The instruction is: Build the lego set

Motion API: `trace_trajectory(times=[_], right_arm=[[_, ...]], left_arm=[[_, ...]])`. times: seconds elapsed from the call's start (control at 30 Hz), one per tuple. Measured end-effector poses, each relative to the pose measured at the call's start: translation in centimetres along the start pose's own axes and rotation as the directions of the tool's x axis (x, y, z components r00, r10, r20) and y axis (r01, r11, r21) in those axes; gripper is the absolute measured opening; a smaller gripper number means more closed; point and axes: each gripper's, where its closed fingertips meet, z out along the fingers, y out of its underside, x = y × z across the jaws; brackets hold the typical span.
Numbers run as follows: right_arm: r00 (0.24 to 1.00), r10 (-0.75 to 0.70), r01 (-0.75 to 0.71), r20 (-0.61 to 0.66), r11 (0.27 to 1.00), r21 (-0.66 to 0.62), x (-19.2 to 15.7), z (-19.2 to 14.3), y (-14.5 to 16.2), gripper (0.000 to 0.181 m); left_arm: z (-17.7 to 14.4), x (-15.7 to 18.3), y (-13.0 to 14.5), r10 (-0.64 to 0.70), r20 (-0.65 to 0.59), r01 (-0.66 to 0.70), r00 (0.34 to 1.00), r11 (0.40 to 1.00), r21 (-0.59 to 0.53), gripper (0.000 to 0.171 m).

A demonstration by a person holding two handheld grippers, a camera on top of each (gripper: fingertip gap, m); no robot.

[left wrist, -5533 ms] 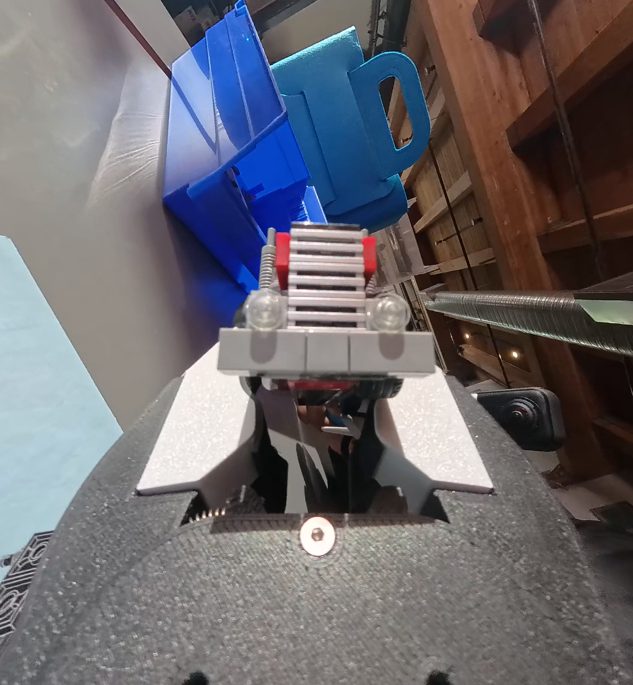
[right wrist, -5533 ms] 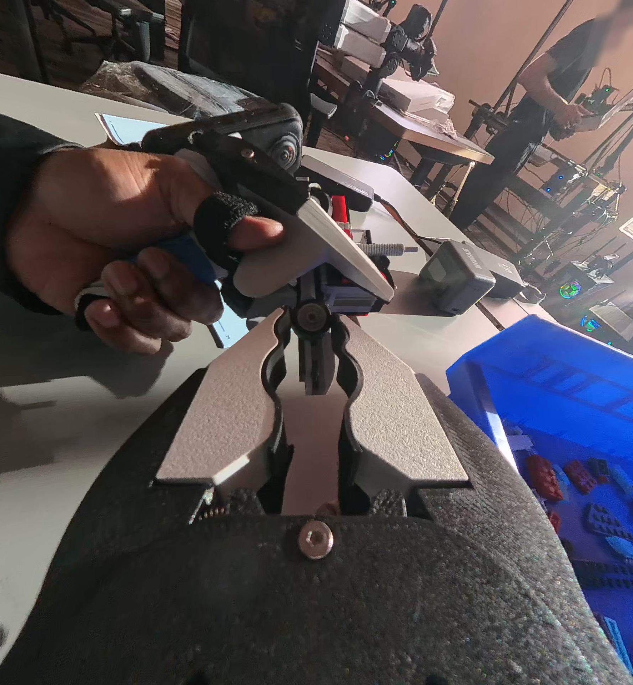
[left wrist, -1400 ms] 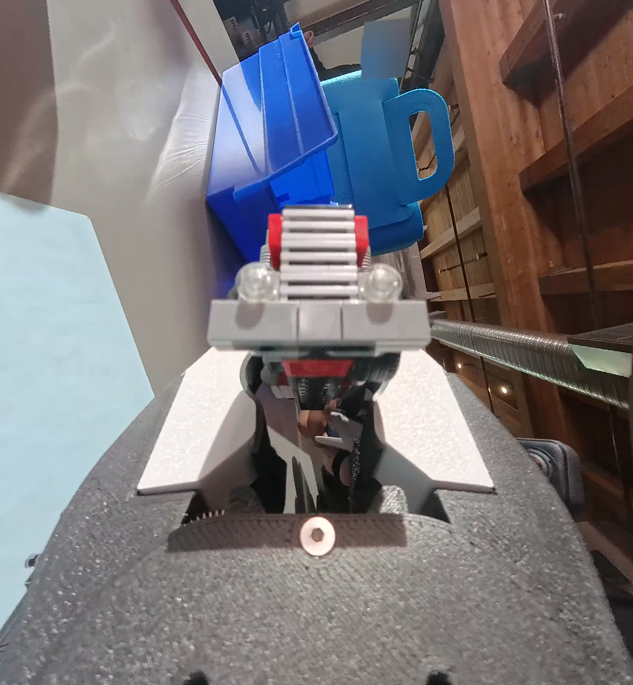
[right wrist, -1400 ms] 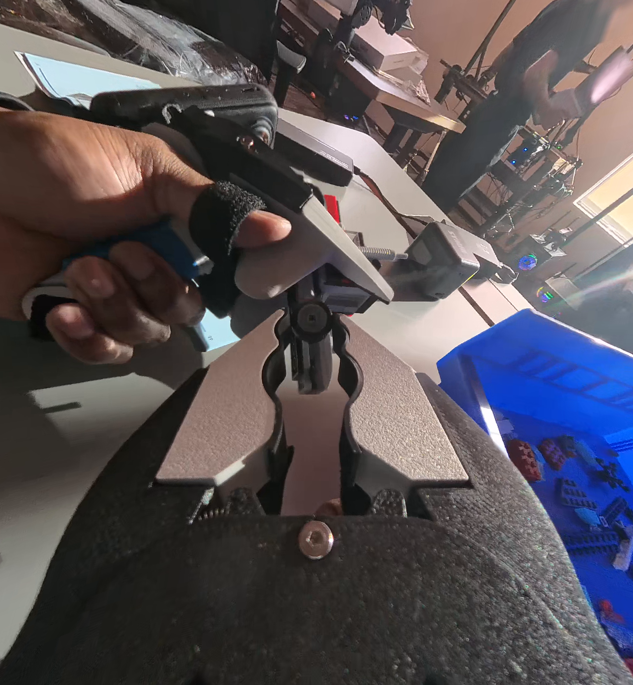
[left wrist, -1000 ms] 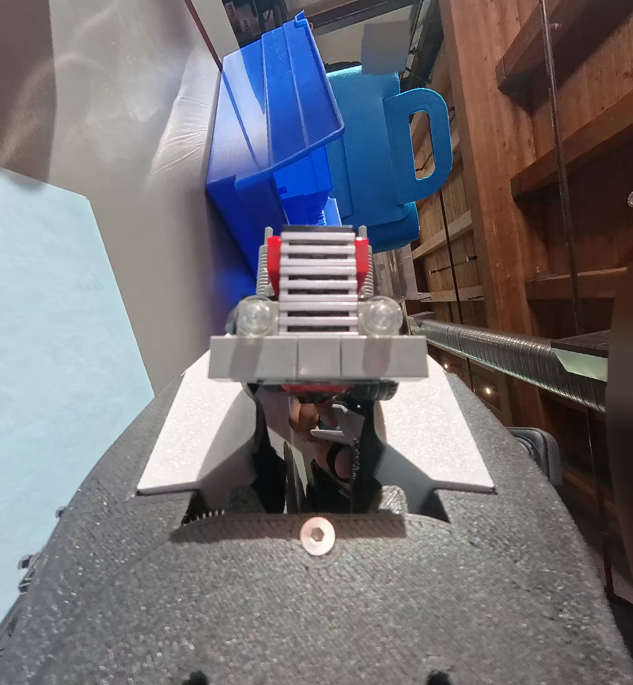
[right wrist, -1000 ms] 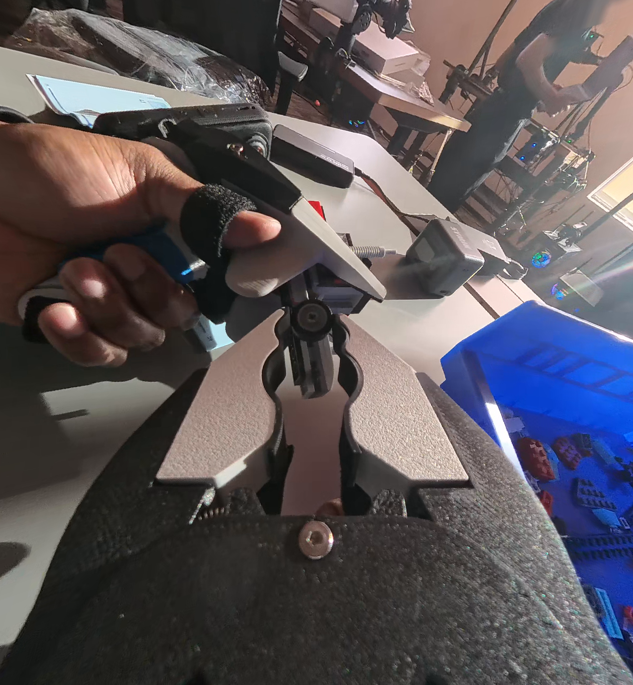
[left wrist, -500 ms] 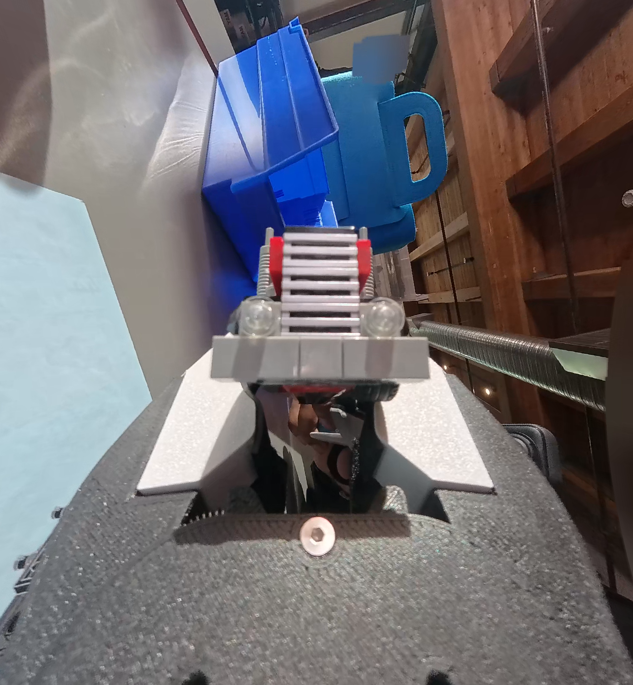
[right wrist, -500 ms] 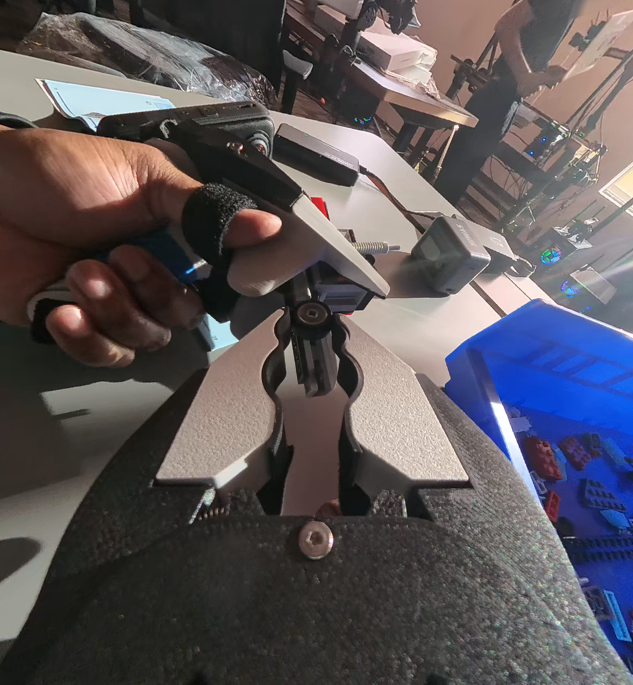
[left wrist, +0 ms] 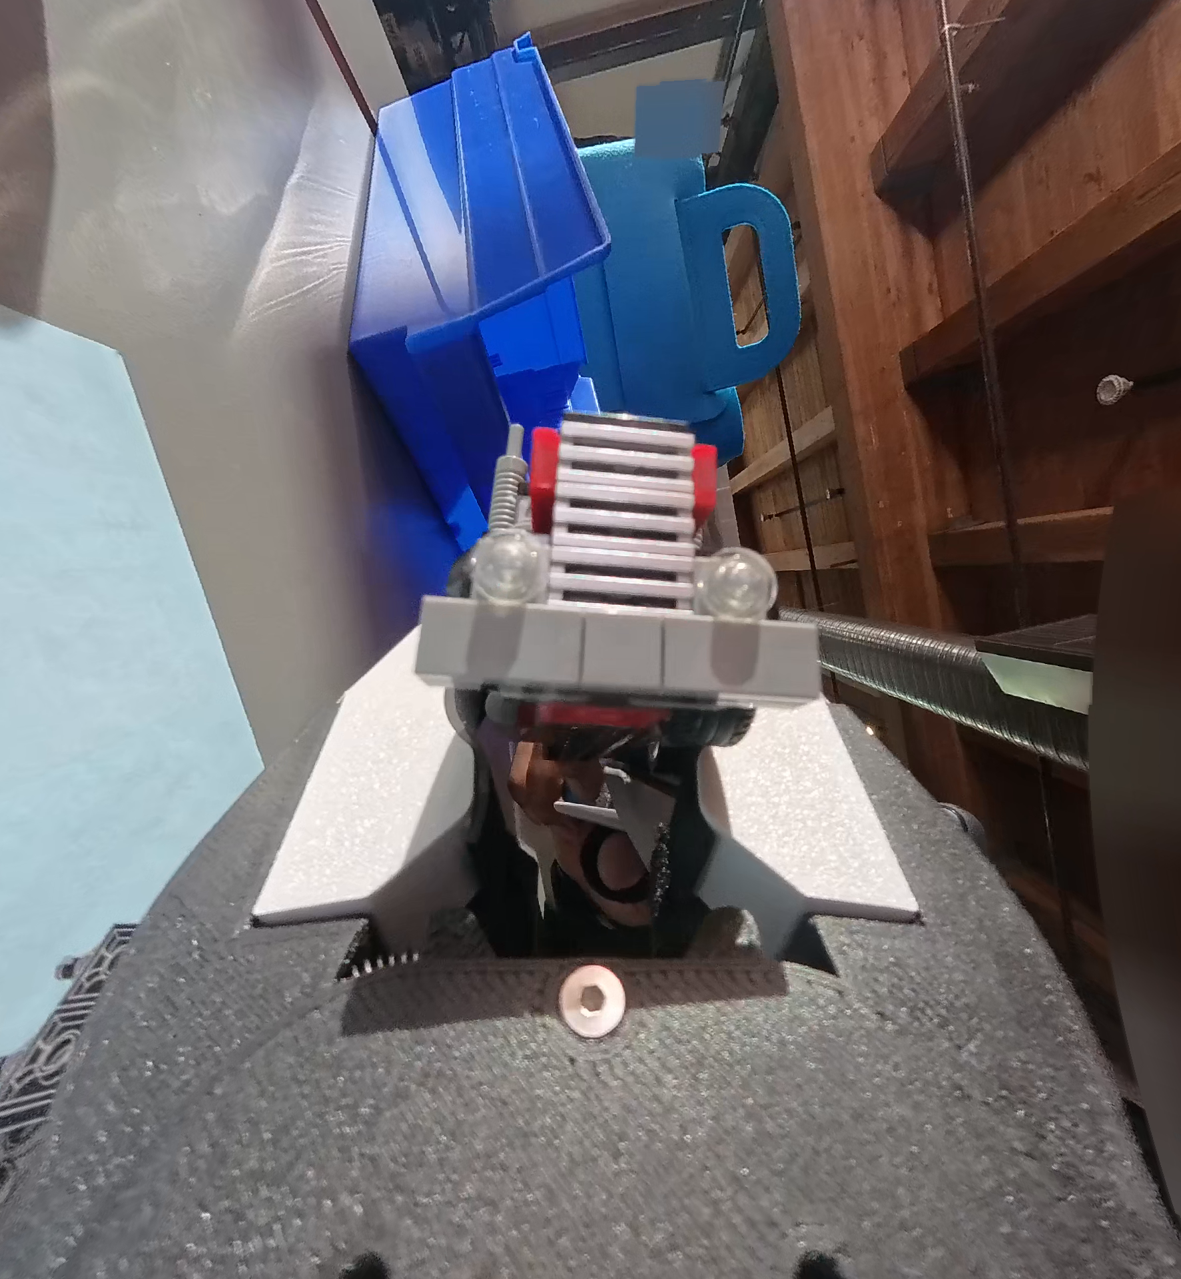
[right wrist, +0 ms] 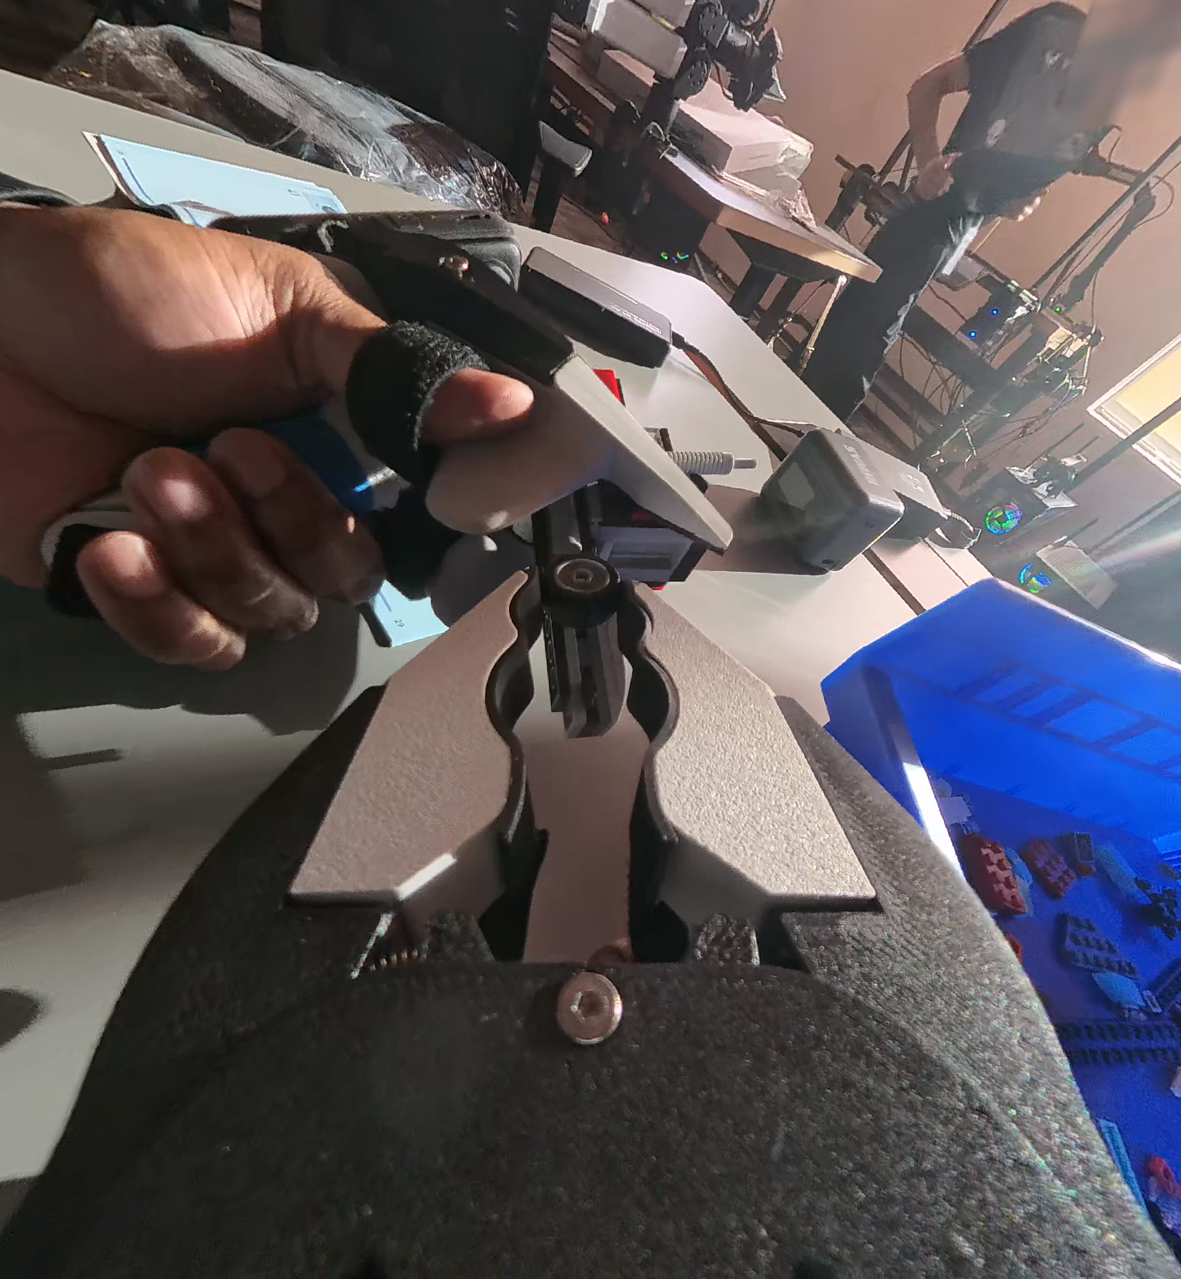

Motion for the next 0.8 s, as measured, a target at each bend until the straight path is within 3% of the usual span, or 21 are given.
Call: trace_trajectory(times=[0.8], right_arm=[[0.995, 0.072, -0.078, 0.069, 0.992, 0.095, 0.0, -0.5, -0.6, 0.027]], left_arm=[[0.2, 1.2, 0.2, -0.097, -0.108, 0.096, 0.989, 0.995, -0.014, 0.055]])
